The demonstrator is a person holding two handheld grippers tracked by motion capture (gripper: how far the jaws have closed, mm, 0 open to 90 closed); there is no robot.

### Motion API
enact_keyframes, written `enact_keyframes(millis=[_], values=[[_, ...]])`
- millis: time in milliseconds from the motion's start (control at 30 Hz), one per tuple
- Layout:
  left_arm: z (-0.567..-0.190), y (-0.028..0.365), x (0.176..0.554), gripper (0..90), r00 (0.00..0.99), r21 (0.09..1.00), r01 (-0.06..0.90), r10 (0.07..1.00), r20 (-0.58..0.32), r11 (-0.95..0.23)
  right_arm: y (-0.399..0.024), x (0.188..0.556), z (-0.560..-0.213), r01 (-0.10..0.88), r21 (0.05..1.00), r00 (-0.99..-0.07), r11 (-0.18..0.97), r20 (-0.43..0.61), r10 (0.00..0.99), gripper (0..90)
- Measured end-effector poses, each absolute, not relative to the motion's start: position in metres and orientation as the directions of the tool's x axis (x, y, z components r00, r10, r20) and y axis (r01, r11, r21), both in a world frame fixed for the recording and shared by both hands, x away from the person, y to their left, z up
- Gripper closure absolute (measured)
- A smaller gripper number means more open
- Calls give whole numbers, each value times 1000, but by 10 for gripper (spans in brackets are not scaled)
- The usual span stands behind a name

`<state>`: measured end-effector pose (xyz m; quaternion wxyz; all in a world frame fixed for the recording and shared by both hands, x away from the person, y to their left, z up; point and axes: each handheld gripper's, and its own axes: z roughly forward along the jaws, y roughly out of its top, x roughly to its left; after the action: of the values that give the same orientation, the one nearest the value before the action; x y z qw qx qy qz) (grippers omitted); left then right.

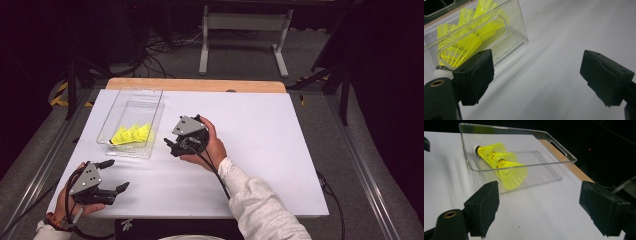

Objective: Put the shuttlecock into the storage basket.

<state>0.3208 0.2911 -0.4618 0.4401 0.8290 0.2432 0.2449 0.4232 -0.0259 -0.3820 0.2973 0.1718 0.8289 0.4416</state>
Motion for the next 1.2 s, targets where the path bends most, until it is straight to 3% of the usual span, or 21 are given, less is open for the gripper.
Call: enact_keyframes(millis=[1200], values=[[-462, 291, 320, 131, 761, 847, 187, 619, 195, -497, -58, 426, -379, 44, 864, -723, 502, -320, 612, 26]])
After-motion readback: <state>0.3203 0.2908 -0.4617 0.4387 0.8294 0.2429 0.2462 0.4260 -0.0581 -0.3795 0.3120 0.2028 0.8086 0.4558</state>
